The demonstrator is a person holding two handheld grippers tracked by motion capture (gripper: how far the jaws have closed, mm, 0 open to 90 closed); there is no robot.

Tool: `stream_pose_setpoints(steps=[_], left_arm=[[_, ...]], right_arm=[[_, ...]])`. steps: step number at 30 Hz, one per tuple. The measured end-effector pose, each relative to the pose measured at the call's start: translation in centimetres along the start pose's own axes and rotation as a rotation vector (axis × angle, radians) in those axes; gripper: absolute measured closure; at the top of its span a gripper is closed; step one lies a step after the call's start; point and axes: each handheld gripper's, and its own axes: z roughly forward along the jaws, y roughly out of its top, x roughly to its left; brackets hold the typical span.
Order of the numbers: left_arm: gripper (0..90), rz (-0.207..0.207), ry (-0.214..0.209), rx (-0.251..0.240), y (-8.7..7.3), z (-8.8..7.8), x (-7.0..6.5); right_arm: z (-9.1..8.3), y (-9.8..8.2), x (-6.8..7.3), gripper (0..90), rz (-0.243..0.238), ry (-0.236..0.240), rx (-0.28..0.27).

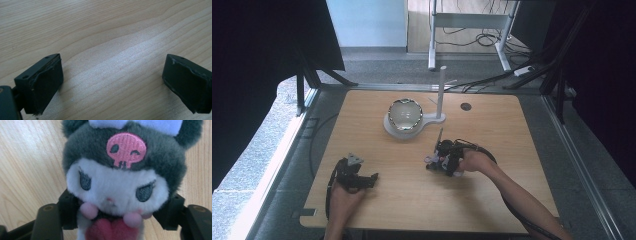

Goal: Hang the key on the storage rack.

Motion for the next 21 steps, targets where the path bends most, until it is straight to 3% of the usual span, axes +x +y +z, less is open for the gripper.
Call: stream_pose_setpoints(steps=[4,10,21], left_arm=[[3.4,0.000,0.000,0.000,0.0,0.0,0.0],[3.4,0.000,0.000,0.000,0.0,0.0,0.0],[3.4,0.000,0.000,0.000,0.0,0.0,0.0]], right_arm=[[-0.2,0.0,-0.1,39.6,-0.007,0.003,0.010],[-1.2,-0.4,-0.4,40.8,-0.009,0.000,-0.037],[-4.6,-1.5,-1.5,40.9,0.001,0.007,-0.100]])
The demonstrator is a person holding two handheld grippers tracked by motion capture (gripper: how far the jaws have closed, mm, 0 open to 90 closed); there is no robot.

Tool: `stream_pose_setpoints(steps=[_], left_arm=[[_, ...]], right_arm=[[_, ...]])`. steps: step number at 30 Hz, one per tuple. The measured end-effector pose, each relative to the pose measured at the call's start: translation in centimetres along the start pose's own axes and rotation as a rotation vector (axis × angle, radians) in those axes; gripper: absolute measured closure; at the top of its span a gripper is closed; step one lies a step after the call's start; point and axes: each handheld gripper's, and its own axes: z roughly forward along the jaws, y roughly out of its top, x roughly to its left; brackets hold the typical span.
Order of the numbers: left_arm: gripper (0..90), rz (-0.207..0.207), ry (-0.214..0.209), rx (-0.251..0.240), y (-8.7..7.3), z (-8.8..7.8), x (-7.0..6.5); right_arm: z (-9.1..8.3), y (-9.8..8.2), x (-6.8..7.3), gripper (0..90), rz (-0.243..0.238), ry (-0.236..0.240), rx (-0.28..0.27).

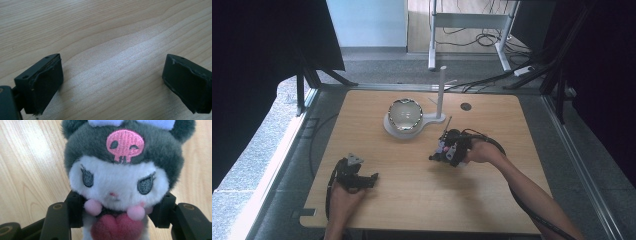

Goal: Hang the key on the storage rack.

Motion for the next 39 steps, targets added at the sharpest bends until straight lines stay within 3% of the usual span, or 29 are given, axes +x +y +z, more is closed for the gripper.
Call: stream_pose_setpoints(steps=[15,27,39], left_arm=[[3.4,0.000,0.000,0.000,0.0,0.0,0.0],[3.7,-0.001,-0.001,-0.003,0.0,0.0,0.0],[3.7,0.001,-0.002,-0.002,0.0,0.0,0.0]], right_arm=[[-4.6,-1.1,-2.5,40.8,0.045,-0.025,-0.053],[-6.9,-1.2,-4.8,40.9,0.077,-0.039,-0.081],[-9.8,-1.1,-7.4,40.9,0.119,-0.087,-0.117]])
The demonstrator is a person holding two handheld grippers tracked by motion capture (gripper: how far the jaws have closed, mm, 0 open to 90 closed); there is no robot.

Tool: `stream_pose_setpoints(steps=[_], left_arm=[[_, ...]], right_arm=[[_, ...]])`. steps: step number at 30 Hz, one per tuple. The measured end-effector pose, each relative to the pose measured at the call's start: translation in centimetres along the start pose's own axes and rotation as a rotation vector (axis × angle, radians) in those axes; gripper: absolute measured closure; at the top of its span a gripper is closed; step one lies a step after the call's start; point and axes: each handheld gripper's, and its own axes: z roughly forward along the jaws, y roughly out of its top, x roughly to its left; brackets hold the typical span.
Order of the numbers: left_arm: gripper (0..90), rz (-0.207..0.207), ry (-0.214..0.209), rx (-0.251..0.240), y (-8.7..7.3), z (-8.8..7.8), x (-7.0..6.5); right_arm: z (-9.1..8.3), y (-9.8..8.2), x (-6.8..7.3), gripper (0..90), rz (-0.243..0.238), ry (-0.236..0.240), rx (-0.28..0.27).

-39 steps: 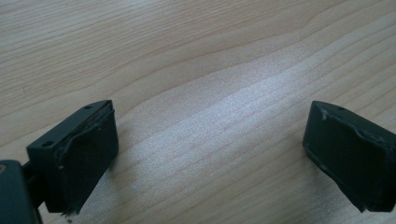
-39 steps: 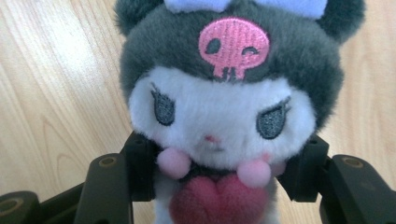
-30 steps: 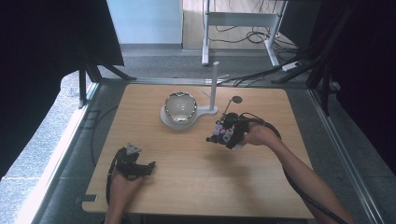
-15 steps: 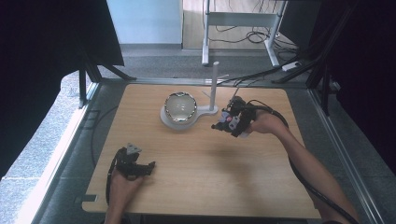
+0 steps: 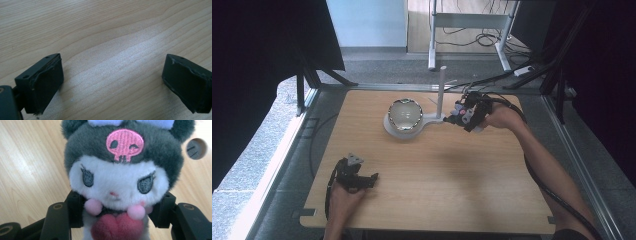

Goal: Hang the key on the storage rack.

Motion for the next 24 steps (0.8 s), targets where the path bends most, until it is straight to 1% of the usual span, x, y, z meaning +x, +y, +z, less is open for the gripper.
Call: stream_pose_setpoints(steps=[3,12,19,24], left_arm=[[3.7,0.000,0.000,0.000,0.0,0.0,0.0],[3.6,0.001,-0.003,0.003,0.0,0.0,0.0],[3.5,0.002,-0.004,0.003,0.0,0.0,0.0],[3.5,0.003,-0.005,0.003,0.0,0.0,0.0]], right_arm=[[-0.6,0.2,-0.7,41.0,0.005,-0.007,-0.011],[-2.1,0.8,-2.6,41.1,0.050,-0.039,-0.031],[-3.0,1.4,-4.0,41.2,0.080,-0.052,-0.049],[-3.6,2.0,-4.9,41.2,0.091,-0.060,-0.057]])
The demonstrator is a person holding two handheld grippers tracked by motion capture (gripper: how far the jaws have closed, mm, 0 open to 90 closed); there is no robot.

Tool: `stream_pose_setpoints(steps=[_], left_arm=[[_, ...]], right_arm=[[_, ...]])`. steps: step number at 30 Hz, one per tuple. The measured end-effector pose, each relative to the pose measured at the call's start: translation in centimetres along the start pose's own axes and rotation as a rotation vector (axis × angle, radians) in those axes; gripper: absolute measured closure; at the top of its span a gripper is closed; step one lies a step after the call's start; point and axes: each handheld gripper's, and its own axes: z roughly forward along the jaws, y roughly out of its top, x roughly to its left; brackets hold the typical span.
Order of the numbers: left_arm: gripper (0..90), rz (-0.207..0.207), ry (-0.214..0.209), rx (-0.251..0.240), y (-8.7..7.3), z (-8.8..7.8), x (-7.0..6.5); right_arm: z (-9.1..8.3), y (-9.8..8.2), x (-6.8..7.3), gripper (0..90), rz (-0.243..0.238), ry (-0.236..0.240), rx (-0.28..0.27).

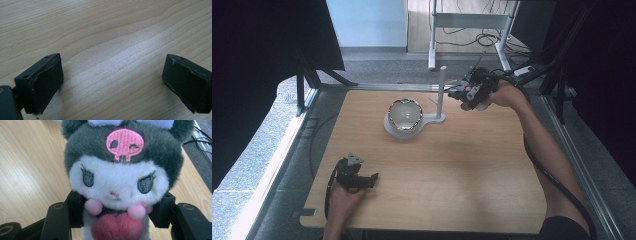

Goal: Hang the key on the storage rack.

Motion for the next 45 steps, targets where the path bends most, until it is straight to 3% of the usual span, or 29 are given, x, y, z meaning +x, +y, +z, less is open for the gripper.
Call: stream_pose_setpoints(steps=[15,26,37,45], left_arm=[[3.4,0.001,0.000,0.001,0.0,0.0,0.0],[3.3,0.001,-0.005,0.006,0.0,0.0,0.0],[3.3,0.002,-0.001,0.001,0.0,0.0,0.0],[3.3,0.001,0.001,-0.003,0.0,0.0,0.0]], right_arm=[[-1.2,2.6,-1.5,41.4,0.011,-0.026,-0.027],[-1.5,4.0,-1.0,41.4,-0.006,-0.034,-0.048],[0.8,4.5,0.5,41.4,-0.044,0.029,-0.033],[3.4,4.0,1.0,41.6,-0.042,0.082,-0.010]])
